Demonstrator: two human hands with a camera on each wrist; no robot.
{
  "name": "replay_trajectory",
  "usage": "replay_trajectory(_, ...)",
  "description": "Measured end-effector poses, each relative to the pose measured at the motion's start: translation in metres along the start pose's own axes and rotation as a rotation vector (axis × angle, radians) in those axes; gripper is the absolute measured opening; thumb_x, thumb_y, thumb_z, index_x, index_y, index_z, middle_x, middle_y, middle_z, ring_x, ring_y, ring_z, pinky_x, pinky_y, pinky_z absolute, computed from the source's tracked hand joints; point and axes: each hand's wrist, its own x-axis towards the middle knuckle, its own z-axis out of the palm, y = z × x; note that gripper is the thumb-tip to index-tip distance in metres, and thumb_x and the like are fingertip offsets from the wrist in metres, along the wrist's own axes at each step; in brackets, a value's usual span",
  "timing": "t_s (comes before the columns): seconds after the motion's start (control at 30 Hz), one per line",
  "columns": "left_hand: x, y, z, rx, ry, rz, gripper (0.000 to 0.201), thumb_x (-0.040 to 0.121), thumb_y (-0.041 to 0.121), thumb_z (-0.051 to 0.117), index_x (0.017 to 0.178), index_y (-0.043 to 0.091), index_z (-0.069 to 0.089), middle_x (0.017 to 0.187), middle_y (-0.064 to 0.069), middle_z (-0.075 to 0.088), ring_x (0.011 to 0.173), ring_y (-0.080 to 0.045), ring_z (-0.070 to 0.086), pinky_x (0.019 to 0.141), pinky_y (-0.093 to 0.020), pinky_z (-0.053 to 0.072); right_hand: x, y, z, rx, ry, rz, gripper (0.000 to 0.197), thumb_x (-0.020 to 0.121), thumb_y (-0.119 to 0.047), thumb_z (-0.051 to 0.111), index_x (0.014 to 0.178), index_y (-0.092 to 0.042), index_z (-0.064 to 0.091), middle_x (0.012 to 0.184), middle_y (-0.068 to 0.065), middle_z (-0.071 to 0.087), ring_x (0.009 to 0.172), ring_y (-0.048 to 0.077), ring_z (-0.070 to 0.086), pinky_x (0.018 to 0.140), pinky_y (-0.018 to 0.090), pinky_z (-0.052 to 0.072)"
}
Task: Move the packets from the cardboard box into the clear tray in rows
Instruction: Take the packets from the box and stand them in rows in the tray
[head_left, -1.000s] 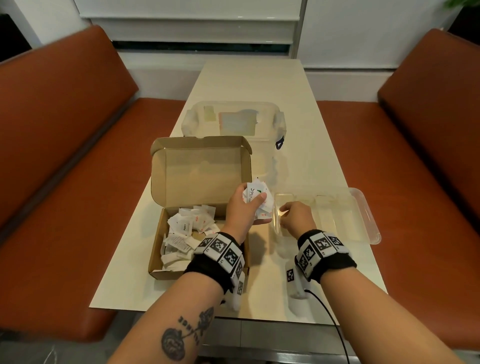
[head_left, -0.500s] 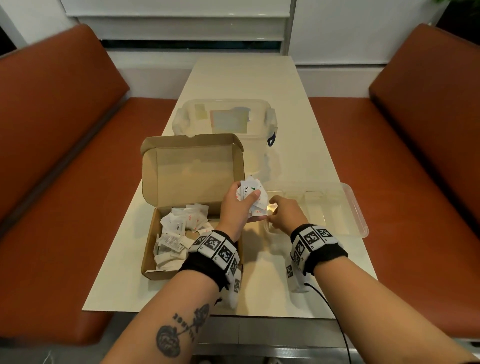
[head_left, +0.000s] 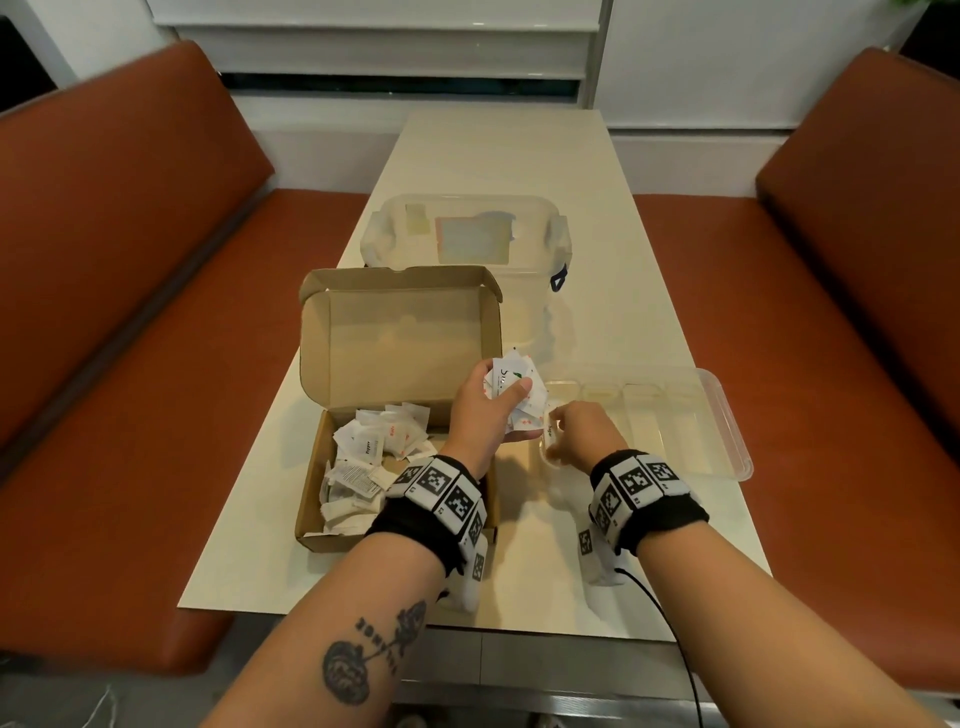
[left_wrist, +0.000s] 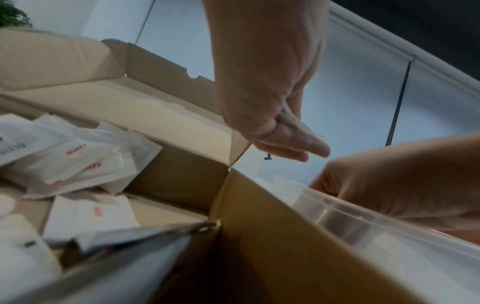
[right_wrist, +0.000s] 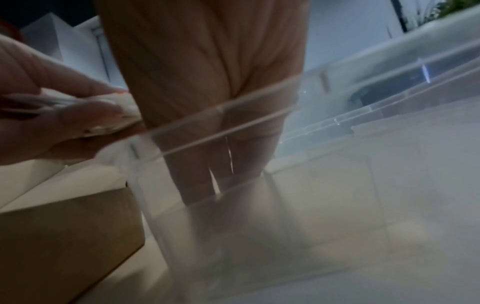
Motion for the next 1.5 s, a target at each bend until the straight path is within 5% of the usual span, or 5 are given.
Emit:
replay_trajectory(0.47, 0.001, -0.001, 0.003, -0.031, -0.018, -0.005, 0.044, 0.090, 0.009, 0.063, 0.131, 0.010, 0.046, 0.122, -0.017, 0.059, 0.100, -0.033, 0.065, 0.060, -0.039, 0.060, -0.004, -0.007, -0.010, 0.264, 0.125, 0.018, 0.030, 0.089, -0.006, 0.052, 0.118, -0.006, 0.061, 0.113, 0.014, 0.064, 0.099, 0.029, 0.063, 0.089, 0.035, 0.051)
replay_trajectory(0.6, 0.002, 0.000, 0.005, -0.037, -0.045, 0.005, 0.036, 0.091, 0.011, 0.063, 0.125, 0.015, 0.051, 0.115, -0.013, 0.062, 0.089, -0.023, 0.069, 0.059, -0.036, 0.060, -0.012, -0.013, -0.036, 0.692, 0.414, -0.010, 0.017, 0.093, -0.018, 0.051, 0.090, -0.009, 0.066, 0.083, 0.009, 0.066, 0.072, 0.025, 0.065, 0.057, 0.030, 0.056)
replay_trajectory(0.73, 0.002, 0.004, 0.013, -0.042, -0.079, 0.013, 0.028, 0.093, 0.014, 0.060, 0.120, 0.016, 0.053, 0.114, -0.015, 0.064, 0.086, -0.023, 0.069, 0.062, -0.037, 0.060, -0.021, -0.016, -0.052, 0.792, 0.288, -0.119, 0.009, 0.084, -0.022, 0.068, 0.089, -0.014, 0.069, 0.085, 0.001, 0.066, 0.066, 0.013, 0.064, 0.053, 0.015, 0.052)
replay_trajectory(0.93, 0.001, 0.008, 0.026, -0.055, -0.089, 0.026, 0.016, 0.093, 0.016, 0.060, 0.107, 0.024, 0.054, 0.110, -0.012, 0.064, 0.084, -0.024, 0.070, 0.064, -0.039, 0.061, -0.022, 0.000, -0.058, 0.740, 0.204, -0.111, 0.027, 0.076, -0.018, 0.077, 0.102, -0.015, 0.067, 0.099, 0.007, 0.064, 0.076, 0.022, 0.067, 0.075, 0.030, 0.057)
replay_trajectory(1.5, -0.007, -0.023, 0.054, -0.061, 0.055, 0.044, 0.024, 0.097, 0.016, 0.054, 0.120, 0.019, 0.051, 0.115, -0.013, 0.061, 0.095, -0.023, 0.067, 0.068, -0.042, 0.060, -0.019, 0.043, -0.060, 0.848, 0.207, -0.070, 0.017, 0.092, -0.018, 0.058, 0.091, -0.006, 0.070, 0.079, 0.009, 0.068, 0.062, 0.012, 0.062, 0.063, 0.024, 0.054)
